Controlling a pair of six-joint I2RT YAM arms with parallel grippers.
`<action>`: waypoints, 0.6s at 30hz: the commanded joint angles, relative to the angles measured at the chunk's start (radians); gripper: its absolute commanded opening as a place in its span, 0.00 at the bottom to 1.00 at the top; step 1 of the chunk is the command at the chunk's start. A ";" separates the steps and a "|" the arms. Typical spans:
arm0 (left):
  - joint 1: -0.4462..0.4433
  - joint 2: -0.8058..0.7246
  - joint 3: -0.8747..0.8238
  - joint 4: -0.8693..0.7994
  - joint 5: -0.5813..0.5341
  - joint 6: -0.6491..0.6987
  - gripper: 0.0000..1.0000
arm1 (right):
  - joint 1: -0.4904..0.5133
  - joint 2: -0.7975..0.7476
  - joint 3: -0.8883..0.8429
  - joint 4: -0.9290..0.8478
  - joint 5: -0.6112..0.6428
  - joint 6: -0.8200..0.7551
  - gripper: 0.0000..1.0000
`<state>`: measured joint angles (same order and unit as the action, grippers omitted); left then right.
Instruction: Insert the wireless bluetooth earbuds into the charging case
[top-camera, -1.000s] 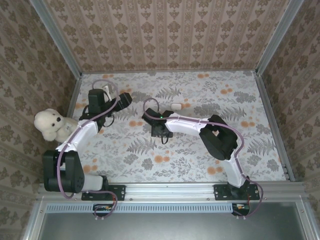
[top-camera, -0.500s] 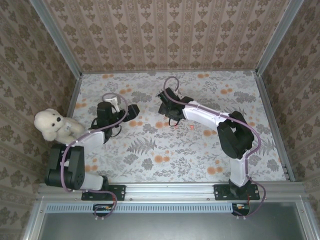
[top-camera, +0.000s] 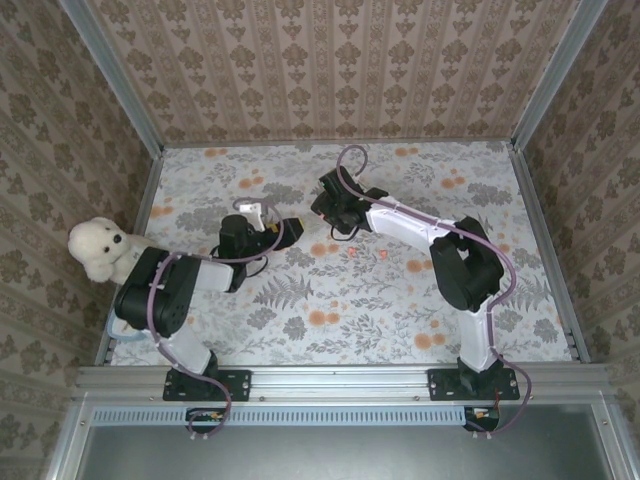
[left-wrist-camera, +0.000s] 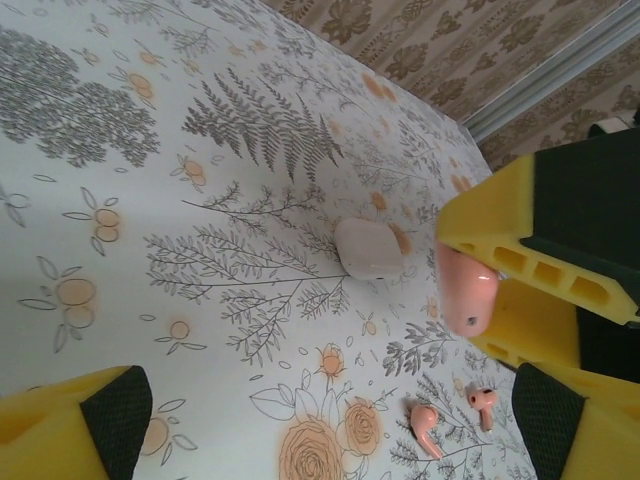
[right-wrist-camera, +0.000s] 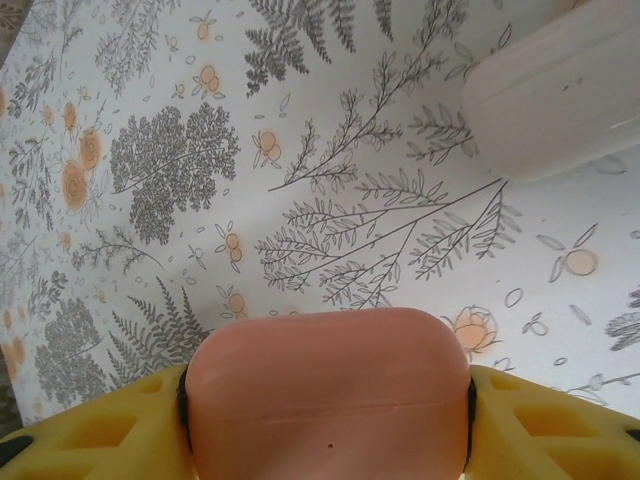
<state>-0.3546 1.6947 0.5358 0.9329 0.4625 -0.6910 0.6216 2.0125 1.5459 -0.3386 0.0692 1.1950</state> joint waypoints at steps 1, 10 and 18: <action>-0.020 0.059 0.001 0.183 0.023 -0.053 0.94 | -0.006 0.025 0.020 0.040 -0.048 0.066 0.54; -0.074 0.239 0.038 0.357 0.031 -0.133 0.84 | -0.015 0.043 0.019 0.064 -0.074 0.107 0.54; -0.147 0.277 0.090 0.358 -0.016 -0.114 0.82 | -0.017 0.048 0.011 0.075 -0.089 0.114 0.54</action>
<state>-0.4843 1.9514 0.5915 1.2285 0.4637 -0.7944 0.6102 2.0384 1.5459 -0.2859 0.0029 1.2888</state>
